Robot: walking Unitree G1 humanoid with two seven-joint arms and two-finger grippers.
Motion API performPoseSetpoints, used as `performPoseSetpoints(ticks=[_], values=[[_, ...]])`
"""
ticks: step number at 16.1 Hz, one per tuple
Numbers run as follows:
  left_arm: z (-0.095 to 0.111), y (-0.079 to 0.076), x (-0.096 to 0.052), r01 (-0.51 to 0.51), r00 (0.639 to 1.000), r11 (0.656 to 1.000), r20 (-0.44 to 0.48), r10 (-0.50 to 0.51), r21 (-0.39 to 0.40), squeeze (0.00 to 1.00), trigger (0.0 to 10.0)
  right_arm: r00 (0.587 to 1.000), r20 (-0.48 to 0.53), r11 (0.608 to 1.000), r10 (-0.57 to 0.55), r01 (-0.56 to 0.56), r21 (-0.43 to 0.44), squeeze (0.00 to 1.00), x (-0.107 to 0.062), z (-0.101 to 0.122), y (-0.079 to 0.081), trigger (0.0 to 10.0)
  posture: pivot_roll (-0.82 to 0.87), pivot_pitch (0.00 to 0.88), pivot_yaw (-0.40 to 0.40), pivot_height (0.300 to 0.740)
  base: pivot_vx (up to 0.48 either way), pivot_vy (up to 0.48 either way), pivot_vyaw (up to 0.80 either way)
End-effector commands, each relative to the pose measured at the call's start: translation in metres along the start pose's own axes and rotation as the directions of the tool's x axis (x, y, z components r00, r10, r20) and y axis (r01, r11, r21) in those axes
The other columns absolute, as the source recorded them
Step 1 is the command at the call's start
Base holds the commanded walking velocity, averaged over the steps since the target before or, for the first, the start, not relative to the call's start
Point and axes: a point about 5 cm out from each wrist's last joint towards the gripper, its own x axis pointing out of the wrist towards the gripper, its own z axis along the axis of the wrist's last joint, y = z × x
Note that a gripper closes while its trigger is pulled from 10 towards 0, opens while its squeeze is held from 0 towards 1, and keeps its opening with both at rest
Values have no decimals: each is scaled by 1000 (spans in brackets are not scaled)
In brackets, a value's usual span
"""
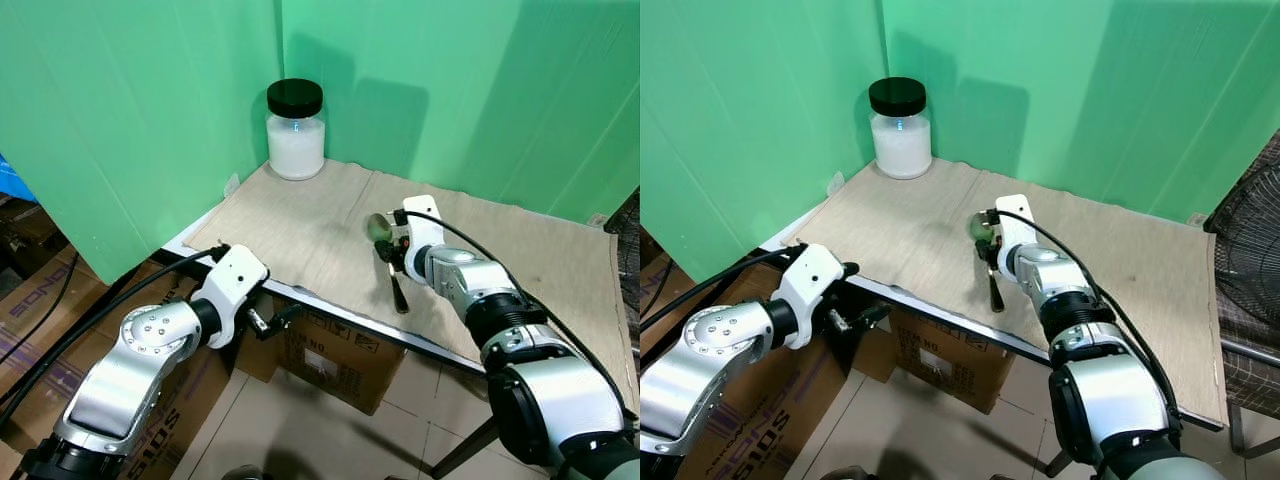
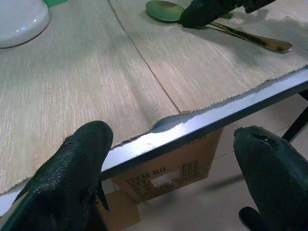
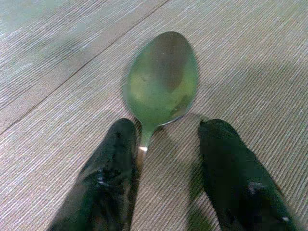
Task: Setting the table
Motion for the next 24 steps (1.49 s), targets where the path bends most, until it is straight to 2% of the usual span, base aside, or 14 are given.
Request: performPoseSetpoints(ticks=[1,3,10,18,19,20,22,23,24], values=[[1,0,0,7,1000,1000,-3,-7,17,443,10000,999,-41,999,30,-28,31,0,2,-8,4,0,45,0,-18,740,0,0,0],[1,1,0,5,1000,1000,-5,-5,19,443,10000,998,-53,997,45,-42,57,0,2,-9,5,0,46,0,-19,740,0,0,0],[5,2,3,-3,1000,1000,10,3,16,439,10000,998,-36,998,45,-43,55,0,1,-3,3,0,41,0,-16,740,0,0,0],[7,7,6,-31,999,999,21,31,23,439,10000,999,34,997,-4,2,71,0,-6,11,-16,0,41,0,-13,740,0,0,0],[7,8,7,-38,999,999,25,38,23,439,10000,999,52,997,-5,1,80,0,-8,14,-20,0,41,0,-12,740,0,0,0],[9,10,7,-58,998,998,37,57,25,443,10000,991,130,996,16,-27,86,0,-14,29,-25,0,41,0,-11,740,0,0,0],[12,11,9,-64,997,998,52,63,21,439,10000,979,199,990,48,-74,124,0,-22,43,-27,0,36,0,-9,740,0,0,0],[14,10,10,-63,996,998,61,61,22,443,10000,961,268,984,65,-107,146,0,-32,55,-28,0,33,0,-10,740,0,0,0],[15,9,10,-63,996,998,63,61,24,443,10000,955,287,983,71,-116,141,0,-35,57,-27,0,33,0,-10,740,0,0,0]])
